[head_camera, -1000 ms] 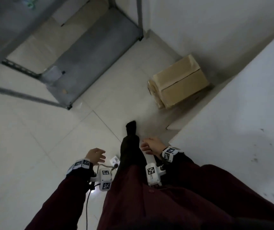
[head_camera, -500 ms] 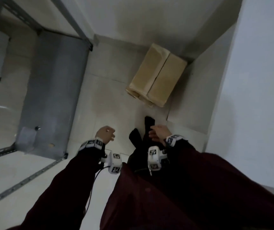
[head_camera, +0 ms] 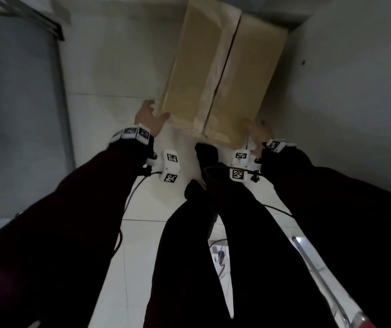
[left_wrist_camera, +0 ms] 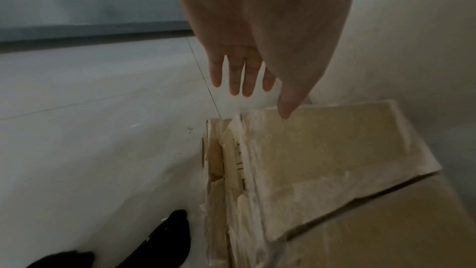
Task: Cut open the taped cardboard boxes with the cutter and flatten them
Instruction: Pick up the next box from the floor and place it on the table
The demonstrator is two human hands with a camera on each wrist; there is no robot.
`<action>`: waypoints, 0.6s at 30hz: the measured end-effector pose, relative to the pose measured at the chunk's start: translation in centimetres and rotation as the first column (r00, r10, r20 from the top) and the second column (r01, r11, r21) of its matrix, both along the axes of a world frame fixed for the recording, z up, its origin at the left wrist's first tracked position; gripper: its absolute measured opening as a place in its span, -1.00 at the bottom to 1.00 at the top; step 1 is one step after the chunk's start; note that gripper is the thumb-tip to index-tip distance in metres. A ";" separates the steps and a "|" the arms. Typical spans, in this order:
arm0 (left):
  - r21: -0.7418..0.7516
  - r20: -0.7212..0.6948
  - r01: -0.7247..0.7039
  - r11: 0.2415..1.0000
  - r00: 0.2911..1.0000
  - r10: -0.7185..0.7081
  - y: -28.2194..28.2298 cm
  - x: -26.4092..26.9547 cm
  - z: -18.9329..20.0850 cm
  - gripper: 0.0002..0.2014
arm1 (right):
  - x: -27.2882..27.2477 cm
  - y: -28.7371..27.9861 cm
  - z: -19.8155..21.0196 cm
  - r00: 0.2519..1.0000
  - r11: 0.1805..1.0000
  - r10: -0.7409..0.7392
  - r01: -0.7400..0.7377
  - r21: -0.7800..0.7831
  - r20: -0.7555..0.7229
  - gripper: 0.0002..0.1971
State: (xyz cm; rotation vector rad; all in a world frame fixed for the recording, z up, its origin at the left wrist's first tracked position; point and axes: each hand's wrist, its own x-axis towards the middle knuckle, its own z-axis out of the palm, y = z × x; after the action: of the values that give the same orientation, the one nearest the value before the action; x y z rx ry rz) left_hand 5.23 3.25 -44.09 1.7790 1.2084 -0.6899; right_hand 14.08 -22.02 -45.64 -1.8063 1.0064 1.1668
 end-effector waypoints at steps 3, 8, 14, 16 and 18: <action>-0.163 0.037 -0.002 0.987 0.999 0.008 0.3 1.8 -3.4 -0.13 | 0.2 0.7 -2.0 0.984 0.982 -0.135 0.118 0.145 0.115 -0.12; -0.289 0.095 -0.017 0.957 0.994 0.047 0.7 1.2 -4.3 -0.09 | -0.9 1.1 -1.7 0.982 0.953 -0.165 0.134 0.270 0.097 -0.14; -0.261 0.137 -0.109 0.959 0.979 0.149 1.6 -0.2 3.5 -0.23 | -1.5 2.6 4.4 0.971 0.970 -0.125 0.077 0.232 0.203 -0.44; -0.226 0.162 -0.122 0.966 0.974 0.161 1.9 -0.5 7.9 -0.34 | -1.6 3.4 8.0 0.971 0.958 -0.130 0.071 0.277 0.202 -0.43; -0.183 0.211 -0.134 0.974 0.962 0.172 2.4 -0.8 12.3 -0.42 | -1.7 4.1 11.6 0.973 0.941 -0.131 0.063 0.332 0.189 -0.41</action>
State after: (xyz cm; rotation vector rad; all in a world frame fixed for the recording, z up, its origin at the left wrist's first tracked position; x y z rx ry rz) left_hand 4.47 5.61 -31.78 1.5592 1.0869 -0.4699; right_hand 12.42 -17.92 -34.05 -1.5594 0.7249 0.9922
